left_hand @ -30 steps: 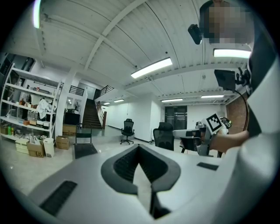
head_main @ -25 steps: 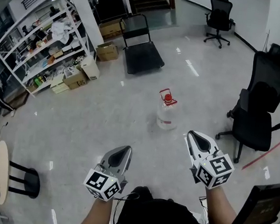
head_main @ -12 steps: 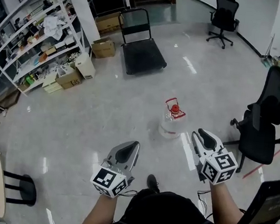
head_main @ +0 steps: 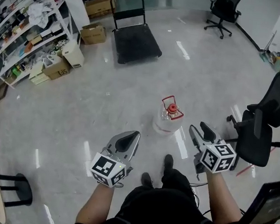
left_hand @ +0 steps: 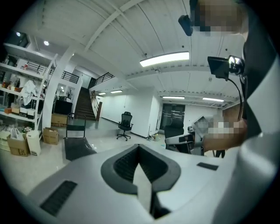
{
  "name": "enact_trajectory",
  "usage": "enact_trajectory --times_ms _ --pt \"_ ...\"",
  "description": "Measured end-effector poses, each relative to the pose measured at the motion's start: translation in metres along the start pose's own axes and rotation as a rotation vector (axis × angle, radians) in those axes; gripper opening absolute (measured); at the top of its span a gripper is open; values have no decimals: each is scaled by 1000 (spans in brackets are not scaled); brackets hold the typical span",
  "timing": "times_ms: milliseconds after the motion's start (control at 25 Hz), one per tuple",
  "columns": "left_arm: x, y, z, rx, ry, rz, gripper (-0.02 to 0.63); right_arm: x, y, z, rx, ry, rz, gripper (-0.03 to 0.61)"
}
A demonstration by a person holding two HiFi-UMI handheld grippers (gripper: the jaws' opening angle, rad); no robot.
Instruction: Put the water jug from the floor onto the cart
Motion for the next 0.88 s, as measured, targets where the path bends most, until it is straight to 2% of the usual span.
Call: enact_trajectory --times_ms 200,280,360,440,600,680,880 --pt "52 -59 -2 3 65 1 -3 -58 -84 -10 106 -92 -72 212" --pt "82 -84 -11 -37 184 21 -2 -83 -118 -17 169 -169 -95 216" --pt "109 -105 -25 -25 302 88 -3 -101 -148 -22 216 -199 -112 221" --pt "129 -127 -36 11 357 142 -3 -116 -175 -26 253 -207 -101 241" --pt "168 -173 -57 12 469 200 -3 -143 -233 -45 355 -246 -74 265" --pt "182 -188 -74 67 488 218 -3 -148 -260 -69 427 -269 -78 265" --pt "206 -221 -136 240 517 162 -3 -157 -309 -136 563 -346 -147 265"
Point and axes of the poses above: the fingertips, and each gripper's own axes: y backward along the fingers, x to its left, z out of its top, the point moved 9 cm from there along y, backward along the fingers, and after that the axes turned 12 degrees about -z, right-handed, at the moved point
